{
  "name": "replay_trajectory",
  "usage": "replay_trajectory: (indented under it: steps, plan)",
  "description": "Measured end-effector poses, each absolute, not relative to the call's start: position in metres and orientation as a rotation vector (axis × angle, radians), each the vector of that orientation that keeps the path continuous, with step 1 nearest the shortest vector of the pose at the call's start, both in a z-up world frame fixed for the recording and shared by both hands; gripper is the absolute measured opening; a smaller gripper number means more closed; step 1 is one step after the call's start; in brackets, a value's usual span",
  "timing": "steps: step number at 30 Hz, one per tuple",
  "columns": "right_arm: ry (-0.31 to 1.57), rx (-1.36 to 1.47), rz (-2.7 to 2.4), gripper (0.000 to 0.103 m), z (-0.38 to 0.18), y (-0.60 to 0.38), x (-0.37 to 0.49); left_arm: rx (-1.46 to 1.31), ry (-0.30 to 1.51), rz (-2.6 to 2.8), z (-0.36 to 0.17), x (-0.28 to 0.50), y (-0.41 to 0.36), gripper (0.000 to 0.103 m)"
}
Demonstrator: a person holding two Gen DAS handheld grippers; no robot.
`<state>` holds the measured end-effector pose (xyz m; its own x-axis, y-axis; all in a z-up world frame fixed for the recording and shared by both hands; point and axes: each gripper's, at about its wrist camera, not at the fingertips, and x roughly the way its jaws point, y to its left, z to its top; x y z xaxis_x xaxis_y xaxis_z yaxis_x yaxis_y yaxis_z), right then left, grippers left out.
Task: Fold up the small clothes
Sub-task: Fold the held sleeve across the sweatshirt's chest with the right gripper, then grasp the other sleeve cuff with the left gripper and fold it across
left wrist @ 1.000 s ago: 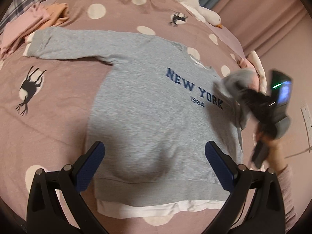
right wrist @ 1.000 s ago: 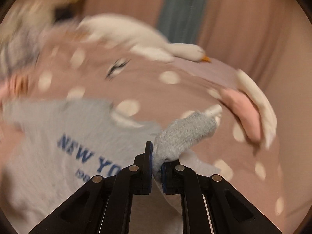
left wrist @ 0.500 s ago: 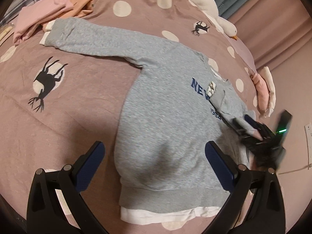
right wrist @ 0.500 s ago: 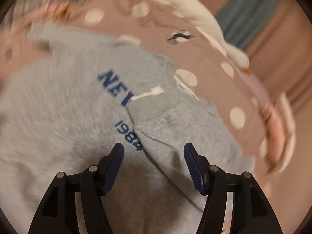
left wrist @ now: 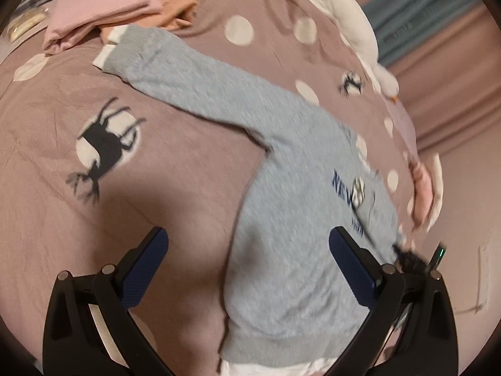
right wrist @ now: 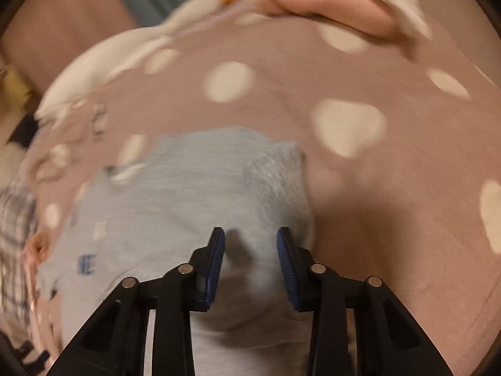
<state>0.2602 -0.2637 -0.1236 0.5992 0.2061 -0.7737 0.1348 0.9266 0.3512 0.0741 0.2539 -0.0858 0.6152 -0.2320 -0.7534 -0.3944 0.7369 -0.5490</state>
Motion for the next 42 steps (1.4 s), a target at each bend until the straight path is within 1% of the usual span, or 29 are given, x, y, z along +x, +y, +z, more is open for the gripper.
replay_trajectory:
  steps: [1, 4, 6, 8, 9, 14, 16, 18, 22, 24, 28, 29, 30, 31, 32, 33, 35, 36, 38, 42]
  plan:
    - [0.929, 0.415, 0.052, 0.012, -0.124, -0.267, 0.260, -0.791, 0.920, 0.111, -0.087, 0.076, 0.262, 0.102]
    - [0.911, 0.425, 0.062, 0.013, -0.119, -0.269, 0.258, -0.939, 0.875, 0.102, -0.095, 0.079, 0.291, 0.102]
    - [0.892, 0.388, 0.045, 0.021, -0.111, -0.262, 0.252, -1.058, 0.834, 0.096, -0.103, 0.081, 0.313, 0.103]
    - [0.845, 0.364, 0.068, 0.045, -0.100, -0.260, 0.239, -1.153, 0.791, 0.080, -0.112, 0.085, 0.332, 0.103]
    - [0.825, 0.362, 0.082, 0.049, -0.095, -0.261, 0.232, -1.186, 0.779, 0.066, -0.115, 0.088, 0.338, 0.103]
    - [0.762, 0.348, 0.164, 0.050, -0.083, -0.257, 0.197, -1.376, 0.780, 0.024, -0.150, 0.112, 0.369, 0.103]
    - [0.740, 0.343, 0.167, 0.050, -0.083, -0.254, 0.185, -1.435, 0.752, 0.027, -0.161, 0.118, 0.379, 0.103]
    - [0.734, 0.360, 0.191, 0.050, -0.087, -0.250, 0.170, -1.463, 0.689, 0.019, -0.157, 0.124, 0.391, 0.103]
    - [0.746, 0.344, 0.203, 0.050, -0.089, -0.246, 0.148, -1.428, 0.658, 0.101, -0.149, 0.139, 0.416, 0.103]
    - [0.748, 0.320, 0.196, 0.050, -0.087, -0.243, 0.138, -1.447, 0.609, 0.144, -0.147, 0.141, 0.430, 0.103]
    - [0.742, 0.287, 0.181, 0.050, -0.081, -0.243, 0.127, -1.430, 0.604, 0.191, -0.147, 0.146, 0.438, 0.100]
    - [0.740, 0.279, 0.172, 0.050, -0.080, -0.244, 0.125, -1.408, 0.621, 0.215, -0.145, 0.147, 0.437, 0.096]
    - [0.740, 0.276, 0.165, 0.050, -0.080, -0.243, 0.123, -1.380, 0.641, 0.256, -0.144, 0.146, 0.438, 0.085]
    - [0.740, 0.276, 0.162, 0.050, -0.080, -0.243, 0.122, -1.352, 0.663, 0.295, -0.142, 0.147, 0.438, 0.077]
    - [0.743, 0.283, 0.162, 0.050, -0.080, -0.244, 0.123, -1.320, 0.692, 0.333, -0.141, 0.148, 0.436, 0.061]
    - [0.747, 0.291, 0.161, 0.050, -0.082, -0.244, 0.122, -1.277, 0.730, 0.377, -0.138, 0.151, 0.434, 0.040]
    - [0.752, 0.308, 0.163, 0.050, -0.084, -0.244, 0.122, -1.211, 0.788, 0.420, -0.136, 0.158, 0.432, 0.017]
    - [0.752, 0.311, 0.163, 0.050, -0.085, -0.243, 0.121, -1.189, 0.805, 0.425, -0.135, 0.159, 0.430, 0.018]
    - [0.752, 0.305, 0.162, 0.050, -0.086, -0.241, 0.119, -1.170, 0.803, 0.429, -0.131, 0.161, 0.428, 0.016]
    - [0.760, 0.309, 0.159, 0.050, -0.089, -0.239, 0.118, -0.981, 0.770, 0.391, -0.091, 0.169, 0.404, 0.016]
